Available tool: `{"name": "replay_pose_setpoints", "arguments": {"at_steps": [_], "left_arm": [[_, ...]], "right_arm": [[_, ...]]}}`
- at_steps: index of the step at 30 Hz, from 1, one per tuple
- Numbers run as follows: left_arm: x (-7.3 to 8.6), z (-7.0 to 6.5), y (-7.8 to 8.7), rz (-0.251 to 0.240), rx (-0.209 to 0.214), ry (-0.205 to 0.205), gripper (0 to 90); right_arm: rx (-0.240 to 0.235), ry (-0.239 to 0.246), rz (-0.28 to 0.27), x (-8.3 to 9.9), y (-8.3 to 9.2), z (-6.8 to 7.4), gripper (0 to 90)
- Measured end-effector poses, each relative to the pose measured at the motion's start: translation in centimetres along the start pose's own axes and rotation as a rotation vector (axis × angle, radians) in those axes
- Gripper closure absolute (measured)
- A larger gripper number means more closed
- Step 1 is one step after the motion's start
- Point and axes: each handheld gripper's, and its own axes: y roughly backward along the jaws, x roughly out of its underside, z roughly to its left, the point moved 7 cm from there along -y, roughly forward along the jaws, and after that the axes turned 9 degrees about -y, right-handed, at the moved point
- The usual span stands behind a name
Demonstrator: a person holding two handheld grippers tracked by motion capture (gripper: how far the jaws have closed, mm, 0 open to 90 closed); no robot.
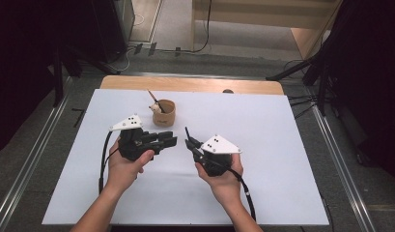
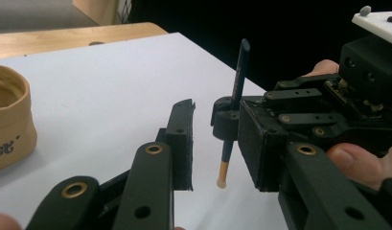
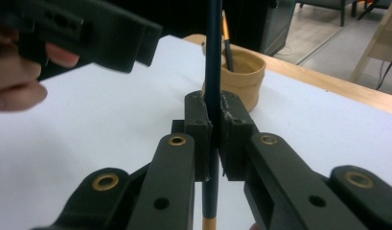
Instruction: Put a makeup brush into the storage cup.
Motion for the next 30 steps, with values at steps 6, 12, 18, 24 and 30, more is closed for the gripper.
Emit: {"name": "replay_pose_setpoints", "arguments": {"at_steps": [6,12,18,24,30], "left_arm": [[0.0,0.2,0.2,0.041,-0.001,0.018,66.7],[0.2,0.3,0.1,0.077,0.018,0.038,66.2],[0.2,0.2,0.0,0.093,0.027,0.056,66.6],[0.4,0.4,0.0,0.137,0.037,0.107,70.2],[1.0,0.5,-0.4,0.190,0.040,0.133,75.0]], "right_arm": [[-0.001,0.067,0.048,0.6,-0.5,0.6,85.4],[0.001,0.122,0.075,0.9,-0.9,0.9,85.4],[0.023,0.225,0.125,1.4,-1.2,1.3,85.4],[0.030,0.349,0.163,1.8,-1.5,1.8,85.5],[0.028,0.414,0.180,2.0,-1.7,2.0,85.5]]}}
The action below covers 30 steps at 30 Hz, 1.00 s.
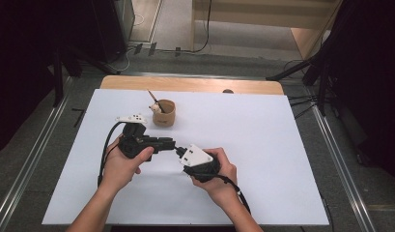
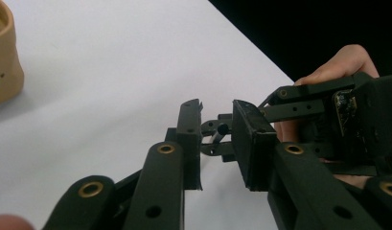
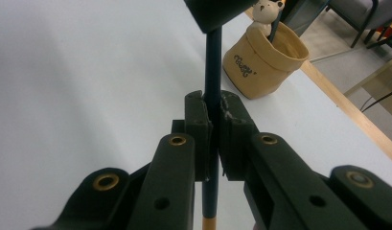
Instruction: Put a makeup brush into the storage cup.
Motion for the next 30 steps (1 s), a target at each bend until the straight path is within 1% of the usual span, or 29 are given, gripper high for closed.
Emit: {"name": "replay_pose_setpoints", "arguments": {"at_steps": [5,8,10,12,18,20,21,22,23,25,26,27,28,29,30], "left_arm": [[0.2,0.1,-0.2,0.025,0.003,0.011,78.3],[0.3,0.0,-0.3,0.035,0.014,0.015,81.1],[0.3,0.0,-0.3,0.031,0.015,0.016,84.1],[0.3,-0.1,-0.3,0.030,0.025,0.016,86.0],[0.3,0.0,-0.2,0.018,0.045,0.010,87.0],[0.2,0.0,-0.2,0.002,0.044,0.004,87.0],[0.2,-0.1,-0.1,-0.003,0.041,-0.002,87.0],[0.1,-0.1,0.0,-0.014,0.033,-0.008,87.1],[0.0,-0.1,0.1,-0.022,0.029,-0.013,87.1],[-0.1,-0.1,0.3,-0.041,0.013,-0.024,87.1],[-0.1,0.0,0.3,-0.051,0.006,-0.027,87.1],[-0.2,0.0,0.5,-0.068,-0.002,-0.034,87.1],[-0.3,0.0,0.6,-0.085,-0.011,-0.039,87.1],[-0.4,0.1,0.7,-0.101,-0.025,-0.043,87.1],[-0.5,0.1,0.8,-0.115,-0.028,-0.048,87.1]], "right_arm": [[0.003,0.052,0.014,0.1,-0.1,0.1,85.5],[0.001,0.055,0.016,0.1,-0.1,0.1,85.5],[0.004,0.063,0.020,0.2,-0.1,0.0,85.5],[0.005,0.060,0.024,0.2,-0.1,0.0,85.5],[0.002,0.065,0.019,0.3,-0.1,-0.1,85.3],[0.001,0.056,0.009,0.2,-0.1,-0.1,84.5],[0.002,0.043,0.001,0.1,0.0,-0.2,80.1],[0.004,0.028,-0.006,0.1,0.0,-0.3,70.1],[0.020,-0.002,-0.017,0.0,0.1,-0.4,61.2],[0.062,-0.038,-0.041,-0.1,0.2,-0.8,51.6],[0.072,-0.069,-0.054,-0.2,0.4,-1.0,45.4],[0.072,-0.098,-0.062,-0.2,0.4,-1.2,40.4],[0.076,-0.142,-0.069,-0.3,0.6,-1.5,36.6],[0.084,-0.175,-0.075,-0.3,0.7,-1.7,33.5],[0.090,-0.200,-0.088,-0.4,0.9,-2.0,30.0]]}}
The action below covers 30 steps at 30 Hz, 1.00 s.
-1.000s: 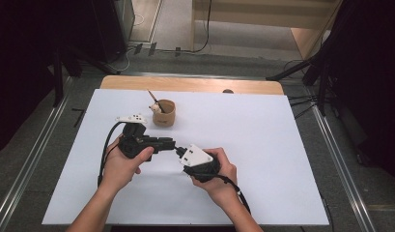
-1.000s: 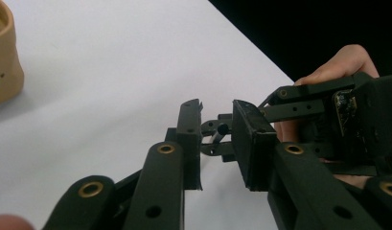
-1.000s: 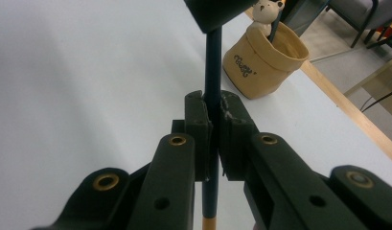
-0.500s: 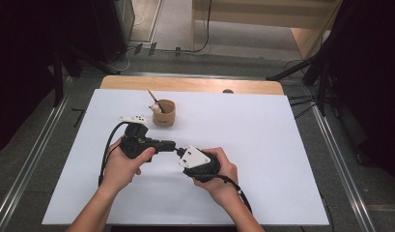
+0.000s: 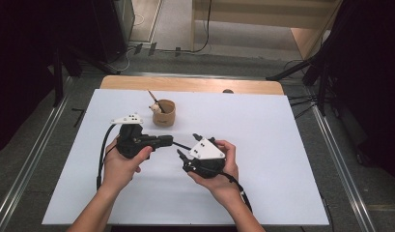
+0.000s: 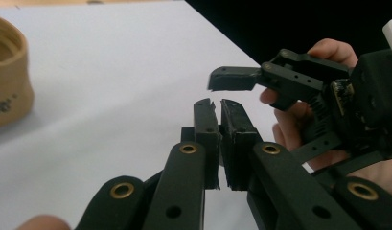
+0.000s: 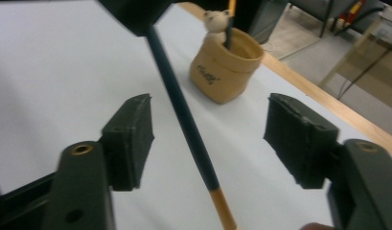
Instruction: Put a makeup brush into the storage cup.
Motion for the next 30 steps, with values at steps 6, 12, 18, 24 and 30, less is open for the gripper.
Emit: {"name": "replay_pose_setpoints", "arguments": {"at_steps": [6,12,18,24,30], "left_arm": [[-0.1,0.2,0.1,-0.083,-0.062,-0.029,87.1],[0.0,0.1,0.1,-0.153,-0.123,-0.067,87.2],[0.0,0.1,0.1,-0.214,-0.165,-0.097,87.2],[-0.1,-0.1,0.4,-0.277,-0.182,-0.111,87.2],[-0.1,-0.6,0.4,-0.321,-0.194,-0.136,87.2]], "right_arm": [[0.039,-0.171,-0.050,-0.6,0.9,-1.3,17.7],[0.055,-0.307,-0.098,-0.8,1.6,-2.3,13.6],[0.047,-0.401,-0.120,-0.9,1.8,-2.3,5.5],[0.032,-0.588,-0.119,-0.5,1.8,-3.1,0.0],[-0.018,-0.763,-0.110,0.3,1.6,-3.6,0.0]]}}
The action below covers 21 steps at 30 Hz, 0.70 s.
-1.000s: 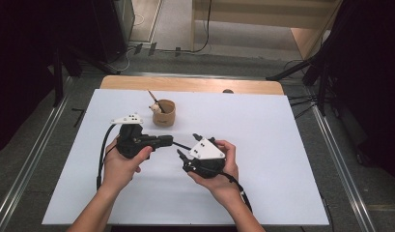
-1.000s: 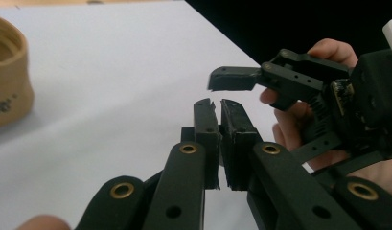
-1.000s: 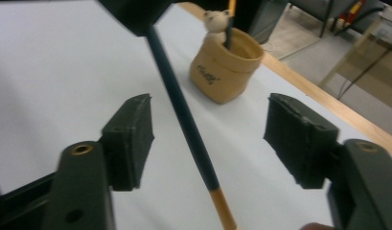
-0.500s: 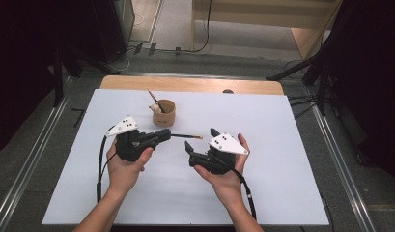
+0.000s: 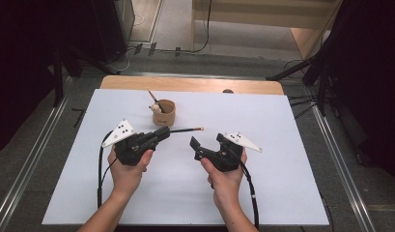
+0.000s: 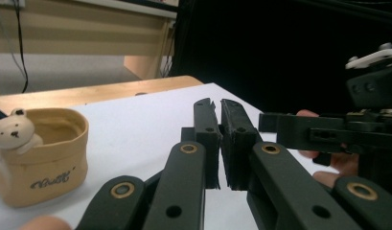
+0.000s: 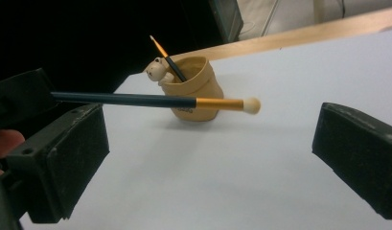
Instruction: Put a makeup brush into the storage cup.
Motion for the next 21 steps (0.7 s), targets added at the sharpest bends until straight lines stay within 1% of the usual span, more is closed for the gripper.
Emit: {"name": "replay_pose_setpoints", "arguments": {"at_steps": [3,7,9,11,14,16,18,19,21], "left_arm": [[0.1,-0.3,0.0,-0.015,-0.017,-0.020,87.2],[0.1,-0.7,-0.1,-0.041,-0.013,-0.034,87.2],[0.2,-0.9,-0.2,-0.048,-0.019,-0.040,87.2],[0.3,-1.0,-0.3,-0.058,-0.015,-0.028,87.2],[0.6,-1.3,-0.5,-0.067,-0.011,-0.026,87.2],[0.8,-1.5,-0.7,-0.076,0.003,-0.020,87.2],[0.9,-1.7,-0.8,-0.079,0.013,-0.011,87.1],[1.0,-1.8,-0.9,-0.080,0.010,-0.013,87.2],[1.2,-2.1,-1.1,-0.078,0.011,-0.021,87.2]], "right_arm": [[-0.026,-0.068,0.017,0.3,-0.1,-0.1,0.7],[-0.058,-0.154,0.032,0.6,0.0,0.2,1.4],[-0.068,-0.188,0.033,0.7,0.0,0.4,1.7],[-0.085,-0.235,0.033,0.7,0.1,0.4,2.2],[-0.109,-0.298,0.040,0.7,0.2,0.4,3.3],[-0.129,-0.343,0.049,0.7,0.3,0.4,3.9],[-0.149,-0.378,0.062,0.6,0.2,0.2,4.9],[-0.159,-0.401,0.074,0.6,0.1,0.1,5.0],[-0.166,-0.435,0.080,0.6,0.1,-0.2,6.1]]}}
